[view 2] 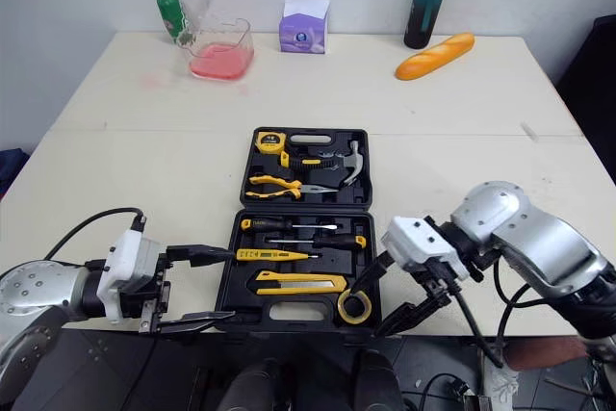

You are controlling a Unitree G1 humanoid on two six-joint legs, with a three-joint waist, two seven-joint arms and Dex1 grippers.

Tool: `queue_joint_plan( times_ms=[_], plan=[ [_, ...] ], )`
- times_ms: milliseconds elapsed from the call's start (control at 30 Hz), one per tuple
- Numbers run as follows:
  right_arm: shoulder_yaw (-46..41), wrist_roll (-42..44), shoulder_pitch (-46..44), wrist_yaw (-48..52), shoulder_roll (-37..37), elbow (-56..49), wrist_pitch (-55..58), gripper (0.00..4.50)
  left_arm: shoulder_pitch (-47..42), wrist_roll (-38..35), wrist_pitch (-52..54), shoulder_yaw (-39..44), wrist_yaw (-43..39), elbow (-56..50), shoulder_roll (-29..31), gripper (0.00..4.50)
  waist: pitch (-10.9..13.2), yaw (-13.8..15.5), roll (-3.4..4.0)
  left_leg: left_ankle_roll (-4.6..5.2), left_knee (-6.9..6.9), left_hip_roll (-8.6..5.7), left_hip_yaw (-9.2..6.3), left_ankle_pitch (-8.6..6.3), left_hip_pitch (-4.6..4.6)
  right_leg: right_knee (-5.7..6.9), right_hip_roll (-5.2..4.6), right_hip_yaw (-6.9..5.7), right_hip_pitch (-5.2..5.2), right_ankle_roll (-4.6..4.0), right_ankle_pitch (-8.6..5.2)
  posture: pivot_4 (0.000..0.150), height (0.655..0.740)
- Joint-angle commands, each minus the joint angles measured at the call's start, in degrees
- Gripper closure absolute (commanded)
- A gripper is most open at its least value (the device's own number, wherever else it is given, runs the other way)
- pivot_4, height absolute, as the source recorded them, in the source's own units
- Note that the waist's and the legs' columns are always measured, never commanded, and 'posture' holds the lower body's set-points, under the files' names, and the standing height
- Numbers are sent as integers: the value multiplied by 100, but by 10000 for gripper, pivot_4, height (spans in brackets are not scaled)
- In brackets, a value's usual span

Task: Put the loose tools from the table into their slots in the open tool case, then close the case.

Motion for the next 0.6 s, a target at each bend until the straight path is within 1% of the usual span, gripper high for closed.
queue_joint_plan(
  times_ms=[33, 100, 133, 167, 200, 233, 267, 300, 433, 600],
  plan=[
    [-532, -188, 425, -28, 325, 131, -612, 14204, -41, -92, -70, 203, -23, 68, -8, 0, 3, 6, 5, 0, 0, 0, 3, 0, -1, 2, 1, -1, -2, 0, 0, 1500, 7400],
    [-748, -22, 675, -187, 501, 25, -392, 19413, -97, -87, -73, 208, -35, 118, 2, 0, 6, 11, 9, 0, -1, -2, 7, 0, -2, 8, 1, -1, -7, 0, 0, 1500, 7400],
    [-793, -89, 776, -323, 669, 32, -451, 23086, -138, -73, -91, 206, -43, 158, 0, 0, 7, 9, 11, 0, -1, 0, 9, 0, -1, 8, 2, 0, -8, 0, 0, 1500, 7400],
    [-781, -114, 912, -393, 755, 15, -385, 27781, -192, -54, -109, 182, -53, 197, -1, 0, 6, 10, 10, 0, -1, -1, 10, 0, -1, 11, 4, 0, -9, 0, 0, 1500, 7400],
    [-747, -262, 1014, -375, 856, 28, -526, 33349, -232, -34, -133, 158, -66, 225, -5, 0, 6, 15, 10, 0, 0, 0, 9, 1, 0, 14, 4, 0, -7, 0, 0, 1500, 7400],
    [-733, -375, 1076, -373, 940, 35, -631, 37881, -257, -24, -149, 147, -85, 249, -6, 0, 6, 23, 10, 0, 0, 0, 8, 1, 0, 15, 4, -1, -7, 0, 0, 1500, 7400],
    [-697, -462, 1148, -361, 1039, 40, -711, 43618, -282, -25, -154, 135, -116, 267, 2, 0, 6, 27, 10, 0, 0, -1, 8, 1, 0, 15, 3, 0, -6, 0, 0, 1500, 7400],
    [-658, -574, 1204, -390, 1190, 53, -846, 44446, -300, -30, -161, 124, -158, 283, 17, 0, 6, 28, 10, 0, 0, -2, 10, 1, 0, 17, 4, 1, -6, 0, 0, 1500, 7400],
    [-487, -1006, 1422, -598, 1623, 171, -1057, 44446, -323, -98, -127, 93, -271, 235, 37, 0, 6, 38, 10, 0, -1, -2, 10, 1, 0, 27, 7, -1, -7, 0, 0, 1500, 7400],
    [-337, -1413, 1540, -731, 1883, 469, -1085, 44446, -180, -141, -87, 116, -251, 40, 3, 0, 7, 98, 11, 0, 0, -2, 10, 1, 1, 27, 6, 1, -7, 0, 0, 1500, 7400]
  ],
)
